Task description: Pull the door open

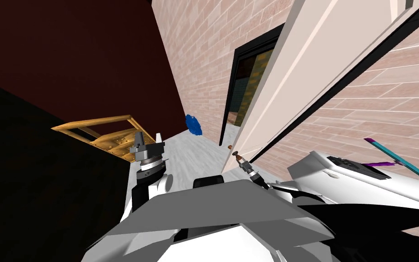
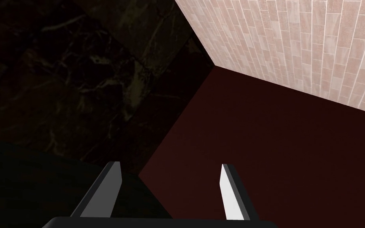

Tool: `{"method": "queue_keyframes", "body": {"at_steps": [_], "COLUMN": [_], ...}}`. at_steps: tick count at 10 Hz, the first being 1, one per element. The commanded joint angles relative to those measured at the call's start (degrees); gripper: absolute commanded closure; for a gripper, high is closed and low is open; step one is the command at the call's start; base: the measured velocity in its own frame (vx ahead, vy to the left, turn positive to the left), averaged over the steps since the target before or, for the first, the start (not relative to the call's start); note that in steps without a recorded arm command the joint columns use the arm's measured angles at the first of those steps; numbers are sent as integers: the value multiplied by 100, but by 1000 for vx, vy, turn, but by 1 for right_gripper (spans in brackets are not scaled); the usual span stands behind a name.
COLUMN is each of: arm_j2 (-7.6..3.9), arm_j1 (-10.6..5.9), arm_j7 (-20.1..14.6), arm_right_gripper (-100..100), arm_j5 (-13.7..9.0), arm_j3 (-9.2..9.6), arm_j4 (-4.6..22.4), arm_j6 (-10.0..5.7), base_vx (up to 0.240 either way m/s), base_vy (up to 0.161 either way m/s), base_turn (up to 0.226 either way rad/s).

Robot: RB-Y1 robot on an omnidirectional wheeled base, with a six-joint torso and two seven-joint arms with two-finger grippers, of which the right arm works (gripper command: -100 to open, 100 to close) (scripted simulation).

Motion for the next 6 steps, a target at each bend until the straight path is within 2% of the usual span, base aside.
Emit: {"method": "queue_keyframes", "body": {"at_steps": [1, 6], "arm_j2": [5, 31], "arm_j1": [3, -16], "arm_j7": [-8, -44], "arm_right_gripper": [100, 100], "arm_j5": [-26, -152], "arm_j3": [37, 169], "arm_j4": [23, 114], "arm_j6": [-25, -87], "base_vx": [-173, -210], "base_vy": [-78, -98], "base_turn": [154, 176]}}
